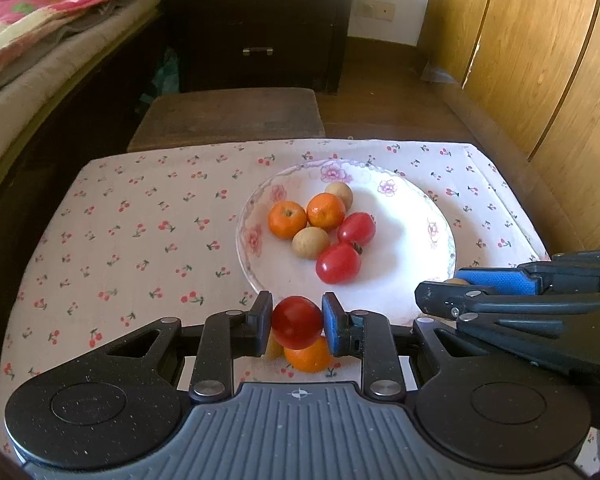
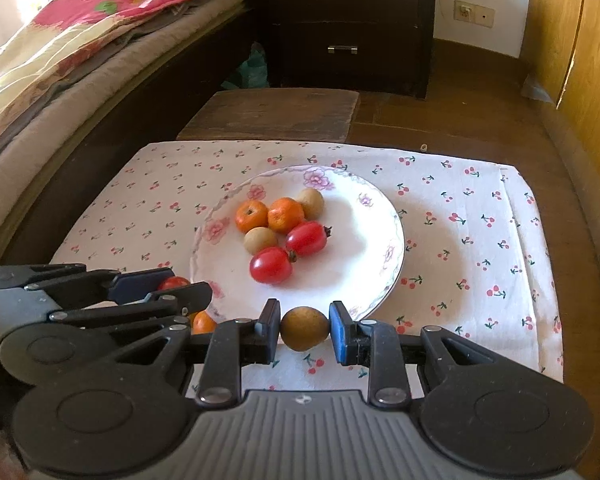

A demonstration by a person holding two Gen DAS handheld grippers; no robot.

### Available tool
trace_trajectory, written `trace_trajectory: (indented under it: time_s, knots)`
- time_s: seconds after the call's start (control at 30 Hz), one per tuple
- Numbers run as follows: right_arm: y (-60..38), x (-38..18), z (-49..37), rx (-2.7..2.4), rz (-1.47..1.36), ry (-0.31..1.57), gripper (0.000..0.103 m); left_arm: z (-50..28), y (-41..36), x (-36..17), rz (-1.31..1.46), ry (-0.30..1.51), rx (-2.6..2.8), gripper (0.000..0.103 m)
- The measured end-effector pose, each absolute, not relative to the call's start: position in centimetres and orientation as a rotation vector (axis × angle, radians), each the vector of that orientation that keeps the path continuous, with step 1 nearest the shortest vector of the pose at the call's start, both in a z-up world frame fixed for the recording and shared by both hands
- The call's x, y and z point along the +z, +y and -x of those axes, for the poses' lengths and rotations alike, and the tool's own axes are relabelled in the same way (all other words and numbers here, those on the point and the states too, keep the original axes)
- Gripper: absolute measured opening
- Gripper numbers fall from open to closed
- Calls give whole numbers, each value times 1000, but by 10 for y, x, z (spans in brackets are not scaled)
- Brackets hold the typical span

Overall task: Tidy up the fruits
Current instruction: 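Carry the tomato in the left tool while the right tool carries the brown fruit over the bowl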

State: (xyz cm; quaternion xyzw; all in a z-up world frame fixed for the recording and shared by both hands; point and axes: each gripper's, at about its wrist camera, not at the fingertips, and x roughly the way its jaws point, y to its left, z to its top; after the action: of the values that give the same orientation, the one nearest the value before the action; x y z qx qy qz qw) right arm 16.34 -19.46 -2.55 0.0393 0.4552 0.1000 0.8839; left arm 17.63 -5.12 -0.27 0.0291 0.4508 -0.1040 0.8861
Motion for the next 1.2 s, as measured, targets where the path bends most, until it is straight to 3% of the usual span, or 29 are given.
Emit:
trace_trajectory:
  time_s: [1.2]
  knots:
    - [-199,-44,-191,202,-134,963,30,-201,-52,-17,-17,956,-187,33]
